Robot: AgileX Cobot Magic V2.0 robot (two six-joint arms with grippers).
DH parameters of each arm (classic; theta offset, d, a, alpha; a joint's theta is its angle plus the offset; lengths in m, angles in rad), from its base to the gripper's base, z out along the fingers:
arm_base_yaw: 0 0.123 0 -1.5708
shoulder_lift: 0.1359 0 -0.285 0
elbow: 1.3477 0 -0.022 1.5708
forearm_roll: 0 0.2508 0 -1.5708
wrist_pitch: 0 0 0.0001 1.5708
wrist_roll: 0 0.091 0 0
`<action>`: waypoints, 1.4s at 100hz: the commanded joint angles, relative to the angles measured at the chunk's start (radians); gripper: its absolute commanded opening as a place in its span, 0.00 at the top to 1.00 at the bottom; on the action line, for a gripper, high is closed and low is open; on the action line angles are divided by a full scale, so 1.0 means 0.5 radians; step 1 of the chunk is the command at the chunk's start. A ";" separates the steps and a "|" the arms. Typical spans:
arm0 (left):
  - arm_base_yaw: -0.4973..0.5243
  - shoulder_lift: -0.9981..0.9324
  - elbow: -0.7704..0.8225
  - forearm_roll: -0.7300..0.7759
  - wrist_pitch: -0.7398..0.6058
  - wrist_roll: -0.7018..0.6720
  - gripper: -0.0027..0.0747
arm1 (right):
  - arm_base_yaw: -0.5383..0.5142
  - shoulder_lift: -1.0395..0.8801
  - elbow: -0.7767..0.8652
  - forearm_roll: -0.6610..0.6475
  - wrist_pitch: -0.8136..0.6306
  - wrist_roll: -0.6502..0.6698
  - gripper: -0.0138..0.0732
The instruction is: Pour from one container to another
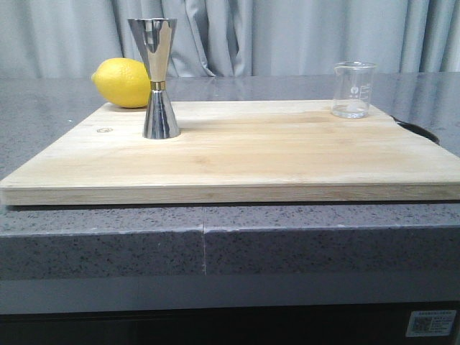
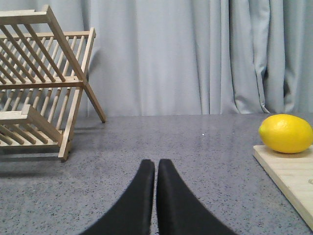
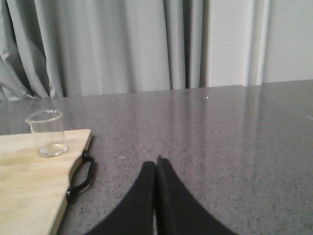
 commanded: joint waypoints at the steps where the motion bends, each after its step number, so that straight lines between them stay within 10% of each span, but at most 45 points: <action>1: -0.020 -0.041 0.055 -0.002 -0.146 -0.022 0.99 | -0.009 -0.037 0.008 -0.041 -0.189 -0.012 0.92; 140: -0.020 -0.041 0.055 -0.002 -0.146 -0.022 0.99 | -0.009 -0.037 0.177 -0.038 -0.290 -0.012 0.92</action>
